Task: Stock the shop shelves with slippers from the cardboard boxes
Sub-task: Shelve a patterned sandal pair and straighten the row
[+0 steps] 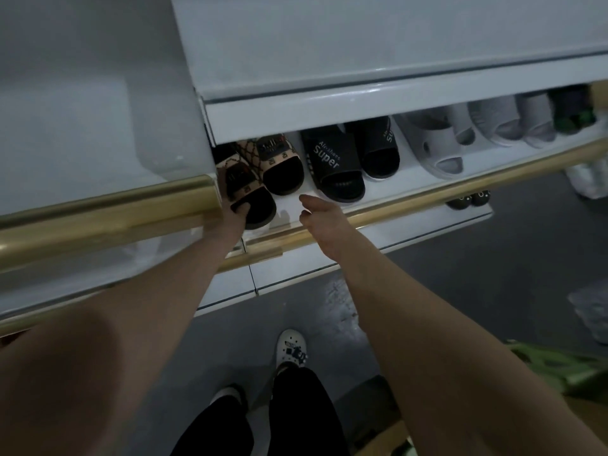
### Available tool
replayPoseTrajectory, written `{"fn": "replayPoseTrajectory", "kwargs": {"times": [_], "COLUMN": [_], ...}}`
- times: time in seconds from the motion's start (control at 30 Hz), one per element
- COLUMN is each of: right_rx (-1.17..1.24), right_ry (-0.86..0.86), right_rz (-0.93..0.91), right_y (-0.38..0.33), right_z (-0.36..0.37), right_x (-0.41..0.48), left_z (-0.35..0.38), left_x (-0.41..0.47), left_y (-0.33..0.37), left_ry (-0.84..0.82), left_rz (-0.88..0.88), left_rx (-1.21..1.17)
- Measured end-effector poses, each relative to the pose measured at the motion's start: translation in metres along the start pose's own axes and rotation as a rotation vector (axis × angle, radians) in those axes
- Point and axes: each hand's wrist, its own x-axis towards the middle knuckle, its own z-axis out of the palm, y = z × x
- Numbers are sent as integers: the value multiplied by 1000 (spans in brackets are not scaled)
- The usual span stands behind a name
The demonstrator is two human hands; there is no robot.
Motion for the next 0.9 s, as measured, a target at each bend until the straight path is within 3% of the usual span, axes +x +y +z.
{"fn": "replayPoseTrajectory", "kwargs": {"times": [0.1, 0.43, 0.9], "right_rx": [24, 2, 78], "right_ry": [28, 214, 451], "right_rz": [-4, -72, -17], "right_y": [1, 13, 125], "right_z": [-1, -23, -104], "right_x": [-30, -163, -312], "left_z": [-4, -1, 82], "left_x": [-20, -119, -259], "left_y": [-12, 4, 15], "left_ry": [-24, -217, -515], "left_rz": [129, 436, 639], "left_rx": [145, 242, 343]}}
